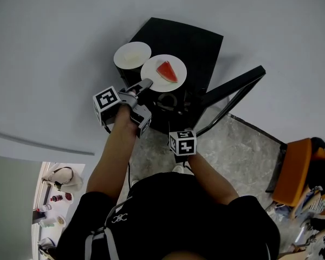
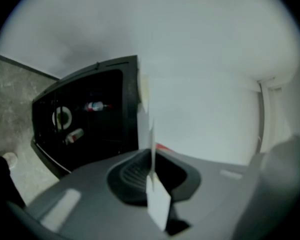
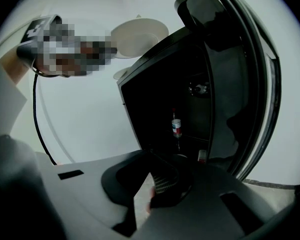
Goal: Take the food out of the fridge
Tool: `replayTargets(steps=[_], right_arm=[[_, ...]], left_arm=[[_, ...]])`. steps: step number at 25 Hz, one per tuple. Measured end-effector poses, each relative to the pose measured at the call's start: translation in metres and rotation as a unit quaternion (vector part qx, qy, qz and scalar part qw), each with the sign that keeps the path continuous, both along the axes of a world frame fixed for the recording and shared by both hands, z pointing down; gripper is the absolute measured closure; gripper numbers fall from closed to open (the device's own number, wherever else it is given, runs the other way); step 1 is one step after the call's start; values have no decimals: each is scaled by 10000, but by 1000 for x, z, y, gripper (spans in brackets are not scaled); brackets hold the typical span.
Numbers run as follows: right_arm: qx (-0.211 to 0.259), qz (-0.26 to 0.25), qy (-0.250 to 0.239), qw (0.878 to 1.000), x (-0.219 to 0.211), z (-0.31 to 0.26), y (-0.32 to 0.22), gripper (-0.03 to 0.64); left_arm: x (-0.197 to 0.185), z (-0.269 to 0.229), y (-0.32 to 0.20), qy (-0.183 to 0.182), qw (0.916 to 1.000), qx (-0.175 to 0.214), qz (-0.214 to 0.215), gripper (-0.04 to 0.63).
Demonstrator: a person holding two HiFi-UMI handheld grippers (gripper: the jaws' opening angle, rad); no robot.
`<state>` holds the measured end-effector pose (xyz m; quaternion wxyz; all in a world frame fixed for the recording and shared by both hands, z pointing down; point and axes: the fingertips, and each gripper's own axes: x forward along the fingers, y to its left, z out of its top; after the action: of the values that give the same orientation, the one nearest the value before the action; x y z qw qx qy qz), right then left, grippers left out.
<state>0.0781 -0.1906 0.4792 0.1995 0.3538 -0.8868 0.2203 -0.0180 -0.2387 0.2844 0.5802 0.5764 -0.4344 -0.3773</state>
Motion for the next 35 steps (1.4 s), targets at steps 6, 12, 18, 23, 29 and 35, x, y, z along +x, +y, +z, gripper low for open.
replayTargets(steps=[6, 12, 18, 23, 29, 35], right_arm=[[16, 53, 11, 10000, 10, 0, -1, 623], [89, 57, 58, 9999, 6, 1, 12, 623], [42, 59, 86, 9999, 24, 3, -3, 623], [14, 47, 91, 9999, 27, 3, -4, 623], [-4, 41, 98, 9999, 28, 4, -4, 623], [82, -19, -33, 10000, 16, -10, 0, 623]], left_arm=[[10, 6, -18, 152, 9999, 2, -4, 569], [-3, 20, -14, 112, 9998, -79, -136, 569], [5, 28, -40, 198, 9994, -140, -227, 570], [-2, 19, -45, 209, 9988, 193, -401, 468], [0, -11, -25, -646, 9932, 900, -361, 310], [-4, -3, 14, -2034, 9712, 1208, -287, 594]])
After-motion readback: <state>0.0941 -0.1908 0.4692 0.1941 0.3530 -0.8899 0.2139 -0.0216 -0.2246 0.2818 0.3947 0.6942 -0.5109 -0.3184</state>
